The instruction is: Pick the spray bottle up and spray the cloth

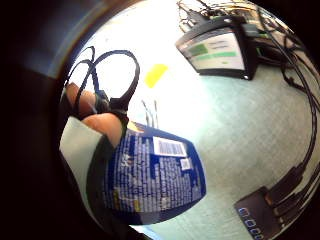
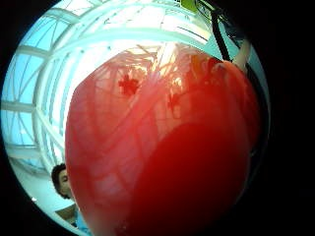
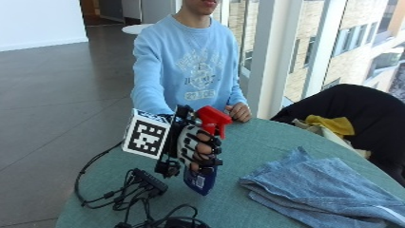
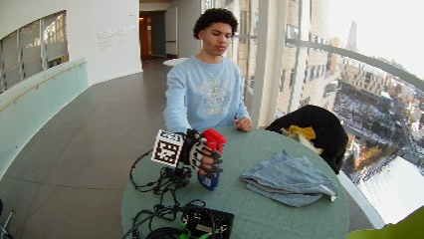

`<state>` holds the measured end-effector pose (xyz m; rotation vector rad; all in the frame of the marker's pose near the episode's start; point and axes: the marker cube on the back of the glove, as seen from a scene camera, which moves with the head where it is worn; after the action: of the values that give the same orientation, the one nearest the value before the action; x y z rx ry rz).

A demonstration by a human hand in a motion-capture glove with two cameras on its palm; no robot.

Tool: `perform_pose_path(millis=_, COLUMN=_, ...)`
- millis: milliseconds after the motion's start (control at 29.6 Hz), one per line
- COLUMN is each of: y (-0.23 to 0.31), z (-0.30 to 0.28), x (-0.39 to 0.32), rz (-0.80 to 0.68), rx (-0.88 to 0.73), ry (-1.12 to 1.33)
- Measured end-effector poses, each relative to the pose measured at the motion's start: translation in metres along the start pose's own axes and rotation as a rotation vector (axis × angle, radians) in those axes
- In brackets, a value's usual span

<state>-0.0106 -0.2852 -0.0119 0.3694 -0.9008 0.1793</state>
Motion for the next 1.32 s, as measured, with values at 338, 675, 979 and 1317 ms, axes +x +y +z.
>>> perform_pose_path(millis=338, y=-0.029, z=0.057, x=-0.055, rz=-0.008, rx=-0.27, ry=0.137)
perform_pose_path(millis=675, y=-0.047, z=0.11, x=-0.087, rz=0.039, rx=-0.461, ry=0.289)
perform_pose_path(millis=979, y=-0.054, z=0.128, x=-0.099, rz=0.113, rx=-0.546, ry=0.392)
perform_pose_path(millis=1317, y=-0.049, z=0.133, x=-0.103, rz=0.142, rx=-0.583, ry=0.45)
